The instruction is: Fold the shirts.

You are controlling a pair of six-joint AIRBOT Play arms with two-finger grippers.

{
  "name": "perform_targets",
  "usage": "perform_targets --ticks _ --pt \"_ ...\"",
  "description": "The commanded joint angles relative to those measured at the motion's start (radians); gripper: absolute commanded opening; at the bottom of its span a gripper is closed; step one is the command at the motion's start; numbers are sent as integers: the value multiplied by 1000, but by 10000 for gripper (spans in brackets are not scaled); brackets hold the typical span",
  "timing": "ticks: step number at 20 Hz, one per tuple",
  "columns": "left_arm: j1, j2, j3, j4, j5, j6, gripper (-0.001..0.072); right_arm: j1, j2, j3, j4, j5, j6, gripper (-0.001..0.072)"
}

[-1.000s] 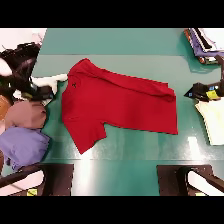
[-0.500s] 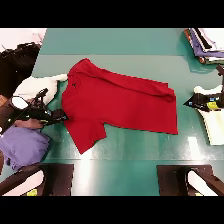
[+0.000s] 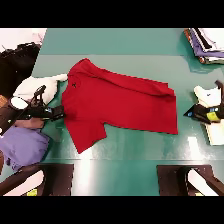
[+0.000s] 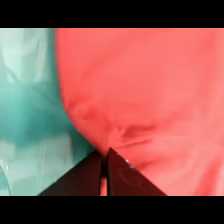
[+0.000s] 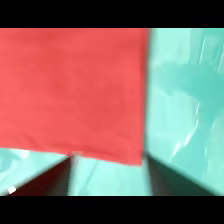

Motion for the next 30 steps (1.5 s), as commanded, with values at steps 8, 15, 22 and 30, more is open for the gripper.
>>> perform_targets --ticks 8,15,22,30 --pt "1 36 68 -8 -50 15 25 -80 -182 -261 217 -164 -70 425" --pt "1 135 114 23 -100 3 23 52 -129 -196 201 -164 -103 19" --pt "1 412 697 76 -248 -77 25 92 154 372 192 -130 -99 19" --pt "1 426 1343 84 -173 -122 24 91 254 960 -20 -99 -37 19"
